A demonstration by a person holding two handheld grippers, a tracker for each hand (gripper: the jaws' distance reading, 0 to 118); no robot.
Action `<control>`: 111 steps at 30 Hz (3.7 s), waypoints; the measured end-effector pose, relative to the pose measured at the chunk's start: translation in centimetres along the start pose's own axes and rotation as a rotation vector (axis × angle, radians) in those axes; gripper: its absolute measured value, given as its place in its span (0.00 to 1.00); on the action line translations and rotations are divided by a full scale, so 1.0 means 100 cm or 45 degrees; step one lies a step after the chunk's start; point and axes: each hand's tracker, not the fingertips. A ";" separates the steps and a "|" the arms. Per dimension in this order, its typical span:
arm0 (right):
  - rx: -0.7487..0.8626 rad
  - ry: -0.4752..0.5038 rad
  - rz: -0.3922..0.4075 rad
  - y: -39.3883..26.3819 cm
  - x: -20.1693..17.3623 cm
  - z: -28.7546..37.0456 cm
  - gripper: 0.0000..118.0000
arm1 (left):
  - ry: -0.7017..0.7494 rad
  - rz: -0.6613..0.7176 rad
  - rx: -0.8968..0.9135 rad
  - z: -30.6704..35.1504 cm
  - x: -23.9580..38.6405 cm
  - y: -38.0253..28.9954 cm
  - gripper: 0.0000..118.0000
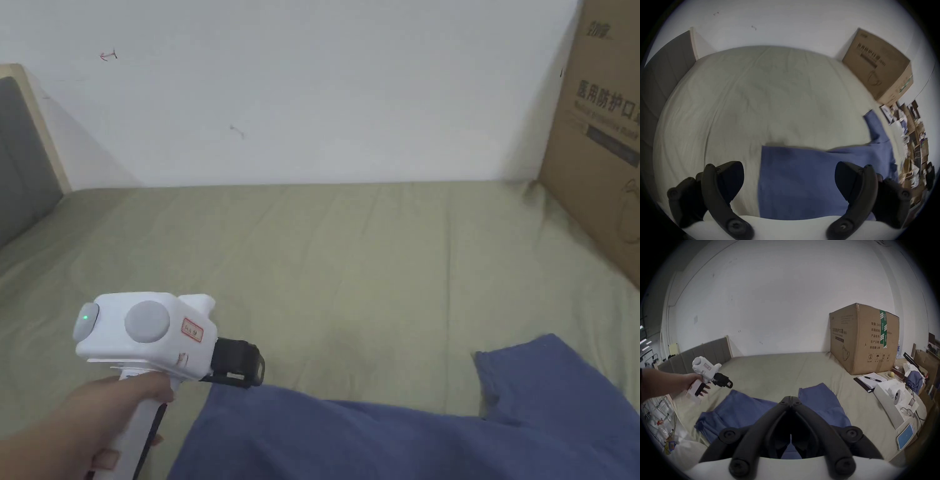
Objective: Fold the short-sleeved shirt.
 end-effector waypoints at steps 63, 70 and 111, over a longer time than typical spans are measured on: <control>-0.623 -0.050 -0.295 0.071 0.184 -0.248 0.00 | 0.034 -0.002 0.319 0.046 0.011 -0.081 0.00; -0.435 -0.073 -0.470 0.117 0.195 -0.227 0.00 | 0.053 0.041 0.432 0.068 0.005 -0.048 0.00; -0.342 -0.145 -0.346 -0.017 0.142 0.004 0.96 | 0.027 0.063 0.474 0.176 0.038 -0.244 0.98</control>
